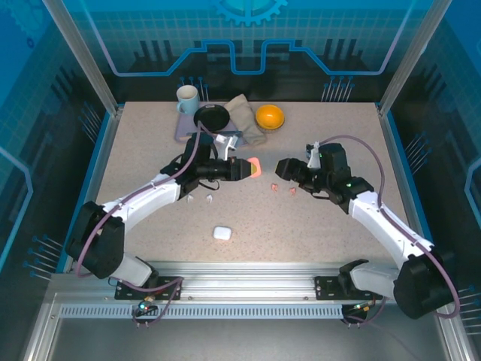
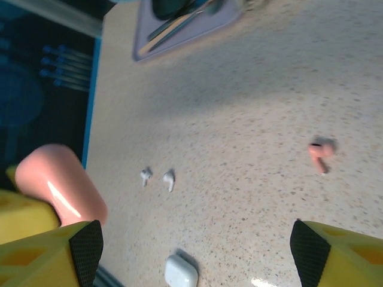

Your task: Insert wireless bluetooth earbuds into charging case

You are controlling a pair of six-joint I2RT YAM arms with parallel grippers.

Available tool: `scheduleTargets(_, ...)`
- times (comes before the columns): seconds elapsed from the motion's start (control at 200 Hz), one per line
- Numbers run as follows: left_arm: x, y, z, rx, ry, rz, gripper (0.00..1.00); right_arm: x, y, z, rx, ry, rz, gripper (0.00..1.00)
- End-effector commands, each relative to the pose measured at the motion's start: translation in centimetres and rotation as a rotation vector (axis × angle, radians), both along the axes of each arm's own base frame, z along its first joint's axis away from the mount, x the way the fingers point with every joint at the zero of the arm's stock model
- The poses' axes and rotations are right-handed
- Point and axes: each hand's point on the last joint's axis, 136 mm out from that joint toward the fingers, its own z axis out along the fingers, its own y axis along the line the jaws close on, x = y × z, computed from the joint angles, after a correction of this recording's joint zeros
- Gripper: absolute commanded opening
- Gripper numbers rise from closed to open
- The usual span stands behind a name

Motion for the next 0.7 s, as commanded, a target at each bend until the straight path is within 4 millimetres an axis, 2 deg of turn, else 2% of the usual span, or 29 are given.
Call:
scheduleTargets(0.0,-2.5,-0.4,1.6,-0.008,-0.004,-0.148,0.01,-0.8,2.7,3.4,0.047,-0.202,0.188,0.84)
scheduleTargets(0.14,-2.6,-0.7,1.9,-0.019,-0.001,-0.171,0.01,-1.0,4.4,3.8,0.047,-0.222,0.238,0.83)
scheduleTargets(0.335,-2.8,-0.8,2.2,-0.025,-0.002,-0.184,0.01,-0.4,5.8,3.4,0.04,-0.207,0.254,0.81)
scheduleTargets(0.535,-3.1,-0.8,2.4,-0.027,-0.004,-0.195,0.0,0.4,6.0,1.3,0.013,-0.155,0.239,0.78)
scheduleTargets(0.6,-3.1,-0.7,2.5,-0.024,-0.011,-0.193,0.0,0.6,5.7,0.6,-0.002,-0.141,0.225,0.77)
scheduleTargets(0.695,-3.1,-0.4,3.0,-0.02,-0.038,-0.175,0.0,0.7,4.4,-1.6,-0.035,-0.093,0.18,0.75)
